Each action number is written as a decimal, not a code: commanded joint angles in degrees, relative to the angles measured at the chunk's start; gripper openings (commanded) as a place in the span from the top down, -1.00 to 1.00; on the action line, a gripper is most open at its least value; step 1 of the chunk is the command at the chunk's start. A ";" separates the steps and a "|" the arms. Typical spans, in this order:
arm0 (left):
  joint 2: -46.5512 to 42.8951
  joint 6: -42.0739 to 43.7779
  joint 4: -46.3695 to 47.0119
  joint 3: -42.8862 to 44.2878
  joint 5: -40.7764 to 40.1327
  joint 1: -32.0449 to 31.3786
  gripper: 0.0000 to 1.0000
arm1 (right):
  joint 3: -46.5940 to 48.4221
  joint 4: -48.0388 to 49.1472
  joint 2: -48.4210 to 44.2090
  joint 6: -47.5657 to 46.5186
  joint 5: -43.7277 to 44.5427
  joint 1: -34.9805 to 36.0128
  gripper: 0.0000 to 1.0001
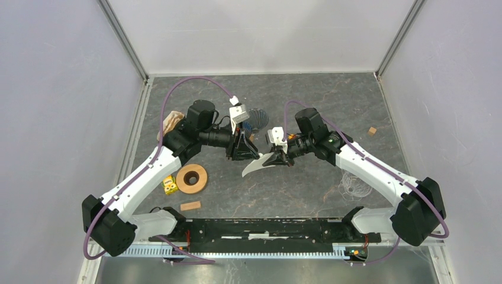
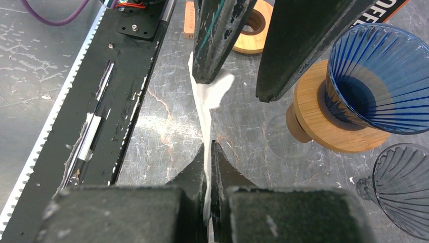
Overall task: Place the coffee filter in the dripper
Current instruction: Place the coffee filter in the coffee dripper.
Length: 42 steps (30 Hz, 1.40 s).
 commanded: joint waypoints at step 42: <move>0.81 11.51 -4.74 1.49 -4.66 -3.83 0.39 | 4.17 0.44 2.33 1.97 -4.08 -0.02 1.00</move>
